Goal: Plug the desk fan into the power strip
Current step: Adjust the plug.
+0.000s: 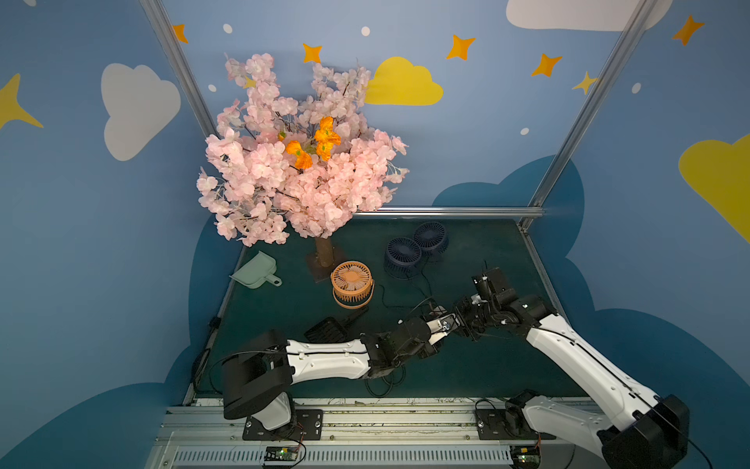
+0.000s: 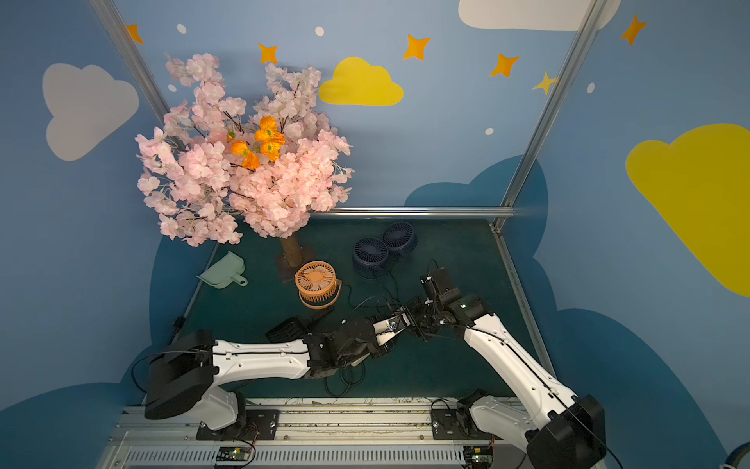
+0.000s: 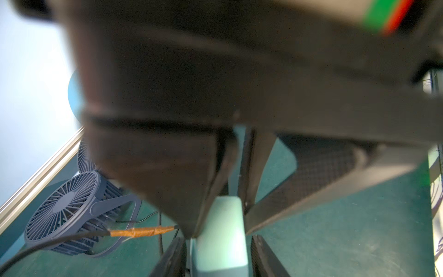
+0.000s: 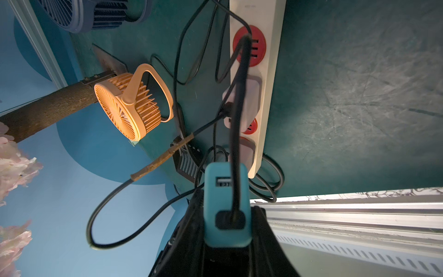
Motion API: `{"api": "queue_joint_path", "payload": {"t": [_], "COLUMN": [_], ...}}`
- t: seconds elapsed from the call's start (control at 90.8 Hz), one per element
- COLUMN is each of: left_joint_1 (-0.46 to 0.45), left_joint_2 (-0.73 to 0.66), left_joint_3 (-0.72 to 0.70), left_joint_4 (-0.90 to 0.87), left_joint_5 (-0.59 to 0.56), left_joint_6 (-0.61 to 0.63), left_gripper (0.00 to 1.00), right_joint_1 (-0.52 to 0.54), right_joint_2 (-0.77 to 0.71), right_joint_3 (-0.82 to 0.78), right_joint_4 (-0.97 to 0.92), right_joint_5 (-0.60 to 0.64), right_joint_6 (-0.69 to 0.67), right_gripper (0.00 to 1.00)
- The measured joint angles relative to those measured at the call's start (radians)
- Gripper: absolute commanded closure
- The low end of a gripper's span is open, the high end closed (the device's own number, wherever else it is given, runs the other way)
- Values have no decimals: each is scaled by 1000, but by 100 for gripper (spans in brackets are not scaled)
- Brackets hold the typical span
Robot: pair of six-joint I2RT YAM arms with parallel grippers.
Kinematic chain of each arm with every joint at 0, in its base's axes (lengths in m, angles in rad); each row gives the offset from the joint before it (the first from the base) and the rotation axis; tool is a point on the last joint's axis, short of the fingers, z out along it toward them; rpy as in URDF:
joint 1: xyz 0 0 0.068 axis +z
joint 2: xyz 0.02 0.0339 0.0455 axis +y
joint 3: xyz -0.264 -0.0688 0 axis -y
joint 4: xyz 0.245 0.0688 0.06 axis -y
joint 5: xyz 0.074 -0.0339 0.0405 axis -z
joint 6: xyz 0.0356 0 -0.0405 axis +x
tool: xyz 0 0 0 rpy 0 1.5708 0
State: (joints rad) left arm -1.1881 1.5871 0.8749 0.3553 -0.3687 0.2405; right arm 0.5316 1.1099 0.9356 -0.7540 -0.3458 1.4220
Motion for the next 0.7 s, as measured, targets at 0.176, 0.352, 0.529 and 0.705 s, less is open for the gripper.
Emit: {"api": "queue_joint_path", "payload": {"t": [0.176,0.352,0.529,0.705], "left_joint_1": [0,2,5,5], "left_joint_2": [6,14,14,14], "left_joint_3": [8,8,7,7], "left_joint_4": [-14,-18,-11,-10], "left_joint_5": [6,8,8,10], "left_joint_6": [24,28,35,71], "left_gripper": [63,54,66,90], "right_joint_1": [-3,-19,-35,-39], "right_joint_2": [0,-1,-8,-9], "right_joint_3": [-3,-9,-10,-13], "right_joint_4": [2,6,5,6], "right_joint_5": [-8,-25,-45,-59], "right_joint_6": [-1,-1,-1,12], "right_gripper": [100,100,100,100]}}
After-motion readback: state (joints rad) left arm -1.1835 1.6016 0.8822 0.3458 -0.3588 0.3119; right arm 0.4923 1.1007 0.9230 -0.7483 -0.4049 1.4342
